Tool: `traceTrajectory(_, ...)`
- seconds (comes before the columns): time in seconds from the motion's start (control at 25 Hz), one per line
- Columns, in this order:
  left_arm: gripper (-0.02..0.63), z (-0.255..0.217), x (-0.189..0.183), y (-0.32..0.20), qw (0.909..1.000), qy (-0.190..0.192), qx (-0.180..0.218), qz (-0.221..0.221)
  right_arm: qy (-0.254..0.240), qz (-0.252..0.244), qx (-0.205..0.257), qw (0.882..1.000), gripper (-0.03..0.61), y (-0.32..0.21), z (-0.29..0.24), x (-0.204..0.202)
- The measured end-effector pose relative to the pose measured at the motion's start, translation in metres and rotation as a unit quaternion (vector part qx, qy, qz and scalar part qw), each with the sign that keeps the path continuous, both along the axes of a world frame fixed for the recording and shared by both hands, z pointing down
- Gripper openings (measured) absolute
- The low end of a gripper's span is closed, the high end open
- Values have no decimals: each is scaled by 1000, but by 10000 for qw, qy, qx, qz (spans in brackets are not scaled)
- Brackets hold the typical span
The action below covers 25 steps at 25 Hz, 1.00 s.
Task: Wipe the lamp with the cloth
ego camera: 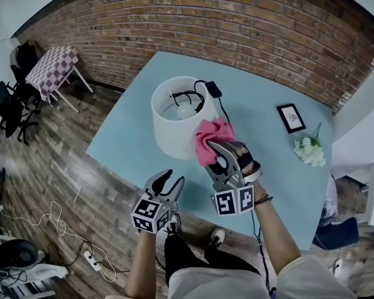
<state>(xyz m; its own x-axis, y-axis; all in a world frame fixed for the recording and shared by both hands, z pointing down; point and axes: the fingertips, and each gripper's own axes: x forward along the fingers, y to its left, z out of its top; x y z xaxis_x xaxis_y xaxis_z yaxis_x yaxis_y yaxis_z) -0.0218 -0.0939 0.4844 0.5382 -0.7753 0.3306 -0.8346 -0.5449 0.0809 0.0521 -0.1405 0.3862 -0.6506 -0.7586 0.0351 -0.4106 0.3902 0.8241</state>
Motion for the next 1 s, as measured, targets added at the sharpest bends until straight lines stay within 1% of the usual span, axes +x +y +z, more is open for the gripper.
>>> traceTrajectory(0.12, 202, 4, 3, 2, 10000, -6, -43, 20, 38, 21, -197, 9998, 206, 2, 20, 1)
traceTrajectory(0.32, 202, 6, 7, 4, 9999, -27, -113, 46, 318, 26, -453, 9985, 207, 3, 47, 14)
traceTrajectory(0.4, 202, 5, 7, 5, 9999, -41, -127, 54, 90, 128, -649, 9978, 206, 0, 44, 27)
traceTrajectory(0.44, 202, 4, 7, 5, 9999, -47, -127, 53, -145, 218, -748, 9969, 206, -4, 36, 34)
traceTrajectory(0.52, 202, 1, 6, 5, 9999, -64, -119, 56, -787, 405, -913, 9919, 204, -16, 9, 49)
traceTrajectory(0.56, 202, -1, 6, 4, 9999, -73, -119, 61, -1198, 478, -1012, 9865, 204, -23, -10, 56)
traceTrajectory(0.6, 202, -3, 6, 4, 9999, -86, -121, 68, -1674, 516, -1159, 9777, 204, -30, -30, 61)
traceTrajectory(0.68, 202, -8, 6, 5, 9998, -122, -114, 86, -2565, 442, -1526, 9534, 204, -45, -70, 69)
traceTrajectory(0.76, 202, -13, 6, 4, 9998, -160, -98, 107, -3096, 198, -1854, 9324, 204, -59, -106, 69)
traceTrajectory(0.84, 202, -17, 6, 3, 9997, -191, -87, 119, -3459, -121, -2352, 9082, 204, -74, -127, 59)
traceTrajectory(0.88, 202, -18, 5, 3, 9997, -201, -84, 121, -3534, -271, -2599, 8982, 204, -80, -130, 52)
traceTrajectory(0.92, 202, -19, 5, 2, 9997, -211, -82, 123, -3527, -391, -2784, 8925, 202, -85, -131, 44)
traceTrajectory(1.0, 202, -19, 4, 2, 9996, -235, -78, 129, -3437, -571, -2982, 8887, 204, -89, -125, 34)
